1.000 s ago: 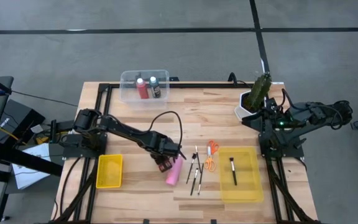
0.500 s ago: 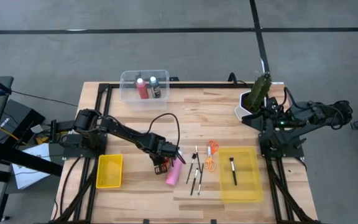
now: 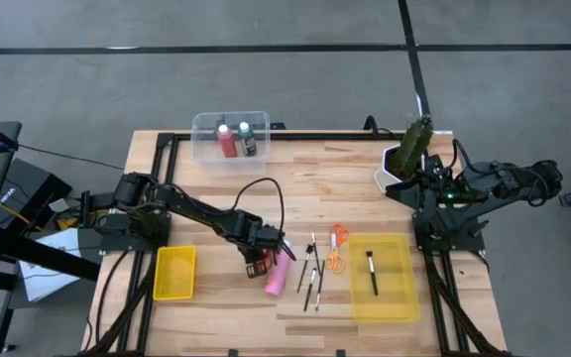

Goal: Pick & Place Paint Supplies
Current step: Put the red scissors into the yellow basket

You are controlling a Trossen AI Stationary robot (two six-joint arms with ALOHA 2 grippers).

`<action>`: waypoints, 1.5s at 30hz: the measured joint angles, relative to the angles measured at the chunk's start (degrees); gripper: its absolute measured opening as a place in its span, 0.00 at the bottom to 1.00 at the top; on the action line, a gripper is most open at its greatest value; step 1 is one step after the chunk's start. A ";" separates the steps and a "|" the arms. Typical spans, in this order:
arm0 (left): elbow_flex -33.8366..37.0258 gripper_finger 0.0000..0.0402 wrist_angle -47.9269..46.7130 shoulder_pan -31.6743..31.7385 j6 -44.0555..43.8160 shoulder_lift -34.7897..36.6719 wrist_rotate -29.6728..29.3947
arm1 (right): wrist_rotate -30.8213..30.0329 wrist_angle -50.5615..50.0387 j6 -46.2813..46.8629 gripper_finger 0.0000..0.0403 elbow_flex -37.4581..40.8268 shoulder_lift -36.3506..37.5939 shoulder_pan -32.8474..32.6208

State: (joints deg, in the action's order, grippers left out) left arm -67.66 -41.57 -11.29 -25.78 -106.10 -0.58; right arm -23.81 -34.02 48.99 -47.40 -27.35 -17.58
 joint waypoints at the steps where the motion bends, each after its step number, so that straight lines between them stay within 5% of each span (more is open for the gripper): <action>1: 0.00 0.21 0.23 0.00 0.02 -0.02 0.04 | 0.00 0.00 -0.04 0.44 0.00 0.02 -0.02; 24: 4.66 0.21 7.51 -0.17 0.24 -1.27 -1.81 | 0.00 -0.24 0.07 0.44 0.00 0.02 -0.01; 33: 5.05 0.03 7.11 -0.33 0.02 -1.42 -3.76 | 0.00 -0.15 0.09 0.44 0.00 0.01 -0.01; 45: 5.30 0.00 6.95 -0.42 -0.16 0.15 -4.19 | -0.02 -0.11 0.09 0.44 0.00 0.00 0.00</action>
State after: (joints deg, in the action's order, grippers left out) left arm -62.35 -34.62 -11.71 -25.93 -105.96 -4.77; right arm -23.83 -34.13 49.08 -47.40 -27.35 -17.58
